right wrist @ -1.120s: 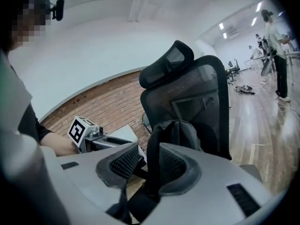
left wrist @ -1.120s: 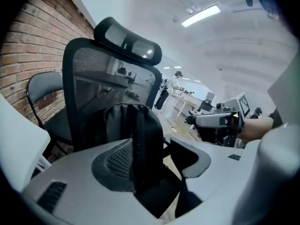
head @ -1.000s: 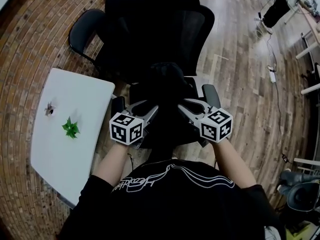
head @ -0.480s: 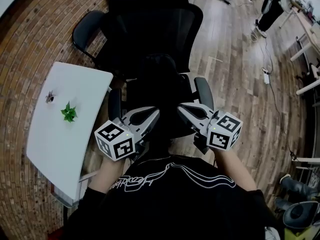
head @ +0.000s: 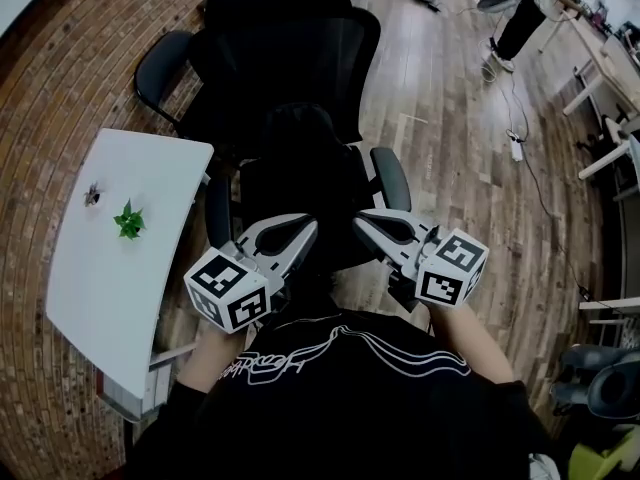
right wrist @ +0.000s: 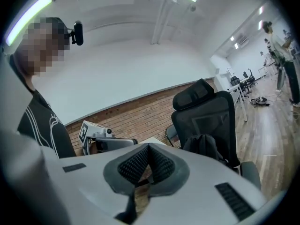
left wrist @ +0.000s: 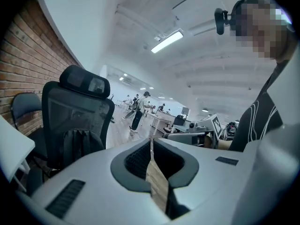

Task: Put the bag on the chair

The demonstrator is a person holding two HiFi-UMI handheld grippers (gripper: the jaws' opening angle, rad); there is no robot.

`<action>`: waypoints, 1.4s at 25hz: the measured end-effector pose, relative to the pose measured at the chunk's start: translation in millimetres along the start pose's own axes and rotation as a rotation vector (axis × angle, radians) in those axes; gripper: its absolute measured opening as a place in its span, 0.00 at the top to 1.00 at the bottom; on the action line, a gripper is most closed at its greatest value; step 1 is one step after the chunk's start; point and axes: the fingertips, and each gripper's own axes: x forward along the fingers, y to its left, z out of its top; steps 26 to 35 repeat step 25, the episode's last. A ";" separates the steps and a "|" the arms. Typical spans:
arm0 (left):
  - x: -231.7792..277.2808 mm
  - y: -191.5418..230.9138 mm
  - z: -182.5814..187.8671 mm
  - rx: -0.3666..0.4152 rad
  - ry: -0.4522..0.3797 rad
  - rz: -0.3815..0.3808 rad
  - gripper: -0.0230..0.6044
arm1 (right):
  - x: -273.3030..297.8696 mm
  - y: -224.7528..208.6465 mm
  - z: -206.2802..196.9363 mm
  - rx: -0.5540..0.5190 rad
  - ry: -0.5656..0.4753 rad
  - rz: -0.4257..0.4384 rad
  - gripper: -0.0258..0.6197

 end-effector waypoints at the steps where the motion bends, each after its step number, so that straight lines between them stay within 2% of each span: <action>1: -0.9 -1.5 -2.6 0.005 0.003 0.001 0.89 | -1.9 2.0 -3.0 -0.003 0.003 -0.004 0.97; 7: -3.9 -9.4 -12.2 0.037 0.019 0.008 0.90 | -12.6 9.0 -13.3 -0.018 0.022 -0.029 0.97; 12: -7.7 -4.6 -16.2 0.023 0.024 0.020 0.90 | -9.1 12.2 -19.2 -0.034 0.043 -0.028 0.97; 17: -9.9 -2.8 -21.1 0.057 0.043 0.036 0.90 | -4.1 9.9 -24.1 -0.033 0.056 -0.028 0.97; 35: -4.9 -2.6 -22.7 0.054 0.047 0.037 0.90 | -4.3 2.4 -25.2 -0.015 0.059 -0.029 0.97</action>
